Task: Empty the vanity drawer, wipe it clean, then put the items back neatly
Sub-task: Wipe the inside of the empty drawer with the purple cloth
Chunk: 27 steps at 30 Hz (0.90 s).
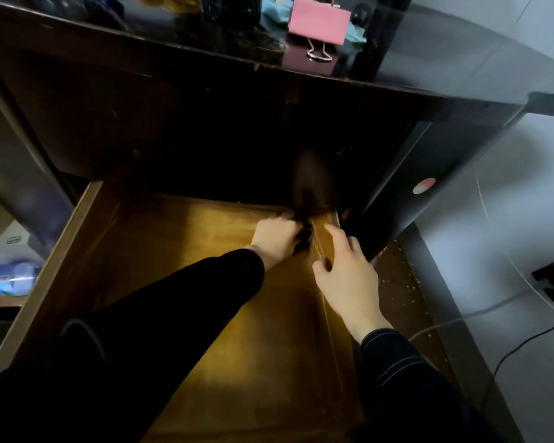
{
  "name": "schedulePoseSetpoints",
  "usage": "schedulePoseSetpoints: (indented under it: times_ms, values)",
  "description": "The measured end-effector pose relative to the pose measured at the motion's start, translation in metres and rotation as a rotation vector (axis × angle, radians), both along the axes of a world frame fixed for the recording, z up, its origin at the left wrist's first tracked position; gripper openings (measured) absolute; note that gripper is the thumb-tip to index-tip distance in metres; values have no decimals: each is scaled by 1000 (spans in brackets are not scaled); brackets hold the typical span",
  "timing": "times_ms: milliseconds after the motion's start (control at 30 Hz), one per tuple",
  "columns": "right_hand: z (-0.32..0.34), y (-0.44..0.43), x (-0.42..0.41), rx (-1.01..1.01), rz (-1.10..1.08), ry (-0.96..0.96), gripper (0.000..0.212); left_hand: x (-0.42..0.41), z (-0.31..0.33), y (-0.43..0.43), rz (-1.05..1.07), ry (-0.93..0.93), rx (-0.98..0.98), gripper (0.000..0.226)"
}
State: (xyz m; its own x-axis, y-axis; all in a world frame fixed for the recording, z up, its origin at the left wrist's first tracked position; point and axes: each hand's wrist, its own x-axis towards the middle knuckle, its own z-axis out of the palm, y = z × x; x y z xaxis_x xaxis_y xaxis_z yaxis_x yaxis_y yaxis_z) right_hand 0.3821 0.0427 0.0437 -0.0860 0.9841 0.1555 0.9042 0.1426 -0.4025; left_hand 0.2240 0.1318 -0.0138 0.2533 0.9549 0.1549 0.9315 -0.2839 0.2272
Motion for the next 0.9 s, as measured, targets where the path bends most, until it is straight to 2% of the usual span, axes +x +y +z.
schedulePoseSetpoints:
  times_ms: [100,167,267,367,433,500,567,667,800,900]
  values:
    - [0,0,-1,0,-3,5,62,7,-7,5,97,-39,-3,26]
    - [0,0,-1,6,0,2,61,5,-10,-11,32,-47,5,31]
    - [1,0,0,4,-1,-12,60,-4,-10,-57,-203,-51,-5,33]
    - [3,0,-2,-9,-2,-36,61,-10,-9,-123,-545,-71,-49,33]
    - [4,0,-2,-13,-7,-52,61,-12,-11,-160,-776,-28,-124,32]
    - [5,0,-3,-19,-15,-64,61,-9,-9,-175,-879,61,-249,44]
    - [6,-1,-4,-19,-12,-77,61,-8,4,-174,-843,61,-406,45]
    - [6,-5,-4,-13,-13,-87,59,-17,25,-163,-658,-119,-574,33]
    - [14,-15,-3,23,-2,-88,59,-50,54,-152,-295,-559,-652,29]
    - [20,-26,-1,-26,21,-64,67,-82,80,-157,-140,-953,-642,27]
